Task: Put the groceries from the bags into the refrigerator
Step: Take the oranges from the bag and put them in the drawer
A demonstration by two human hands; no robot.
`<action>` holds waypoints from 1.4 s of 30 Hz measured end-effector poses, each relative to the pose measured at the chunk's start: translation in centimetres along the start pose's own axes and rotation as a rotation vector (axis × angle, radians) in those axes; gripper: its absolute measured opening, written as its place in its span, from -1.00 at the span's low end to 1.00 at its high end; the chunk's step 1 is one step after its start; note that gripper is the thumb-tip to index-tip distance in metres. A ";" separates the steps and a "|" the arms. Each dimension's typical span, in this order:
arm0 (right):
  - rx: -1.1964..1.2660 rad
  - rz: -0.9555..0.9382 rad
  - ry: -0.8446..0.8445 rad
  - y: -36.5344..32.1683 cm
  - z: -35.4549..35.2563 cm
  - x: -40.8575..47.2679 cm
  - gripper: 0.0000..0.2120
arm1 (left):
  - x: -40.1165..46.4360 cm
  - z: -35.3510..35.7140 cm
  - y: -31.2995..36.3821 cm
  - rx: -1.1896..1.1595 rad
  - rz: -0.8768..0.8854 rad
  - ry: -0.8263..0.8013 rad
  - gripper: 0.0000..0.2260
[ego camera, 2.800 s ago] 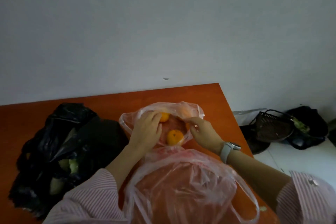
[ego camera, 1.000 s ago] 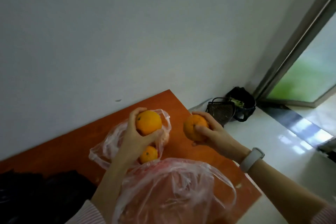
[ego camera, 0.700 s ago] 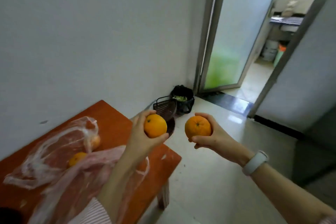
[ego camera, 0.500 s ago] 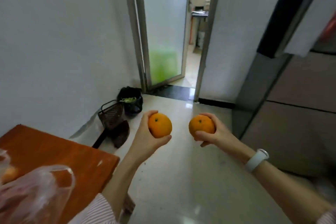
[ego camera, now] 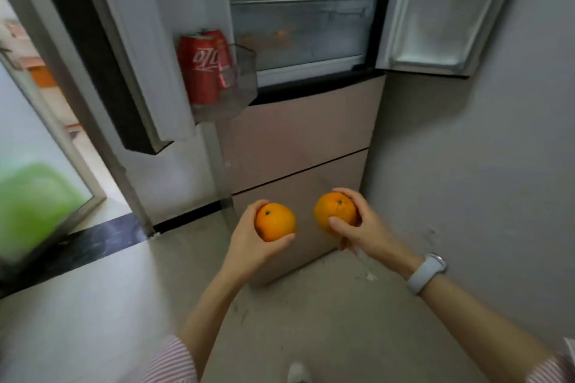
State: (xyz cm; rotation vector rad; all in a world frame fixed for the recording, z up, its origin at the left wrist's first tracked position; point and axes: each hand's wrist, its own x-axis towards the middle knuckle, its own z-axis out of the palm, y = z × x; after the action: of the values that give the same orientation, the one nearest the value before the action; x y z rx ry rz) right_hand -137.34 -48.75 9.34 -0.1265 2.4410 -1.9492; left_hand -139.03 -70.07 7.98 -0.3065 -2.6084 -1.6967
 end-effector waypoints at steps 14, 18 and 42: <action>-0.002 -0.191 0.261 -9.8 -17.6 28.0 -0.48 | 34.1 4.4 14.9 -0.150 0.300 0.157 -0.40; -0.036 -0.319 0.323 -13.4 -21.5 36.3 -0.51 | 42.4 3.9 20.4 -0.211 0.394 0.295 -0.40; -1.189 -0.038 -0.545 -19.5 -27.2 72.2 -0.51 | 73.8 1.3 20.0 0.886 0.195 -0.289 -0.41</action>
State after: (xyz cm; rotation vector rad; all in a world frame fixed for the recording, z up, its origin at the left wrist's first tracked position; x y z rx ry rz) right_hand -209.99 -31.85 37.16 -0.5915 2.7316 -0.1499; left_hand -207.87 -49.61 34.32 -0.7552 -3.0636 -0.3566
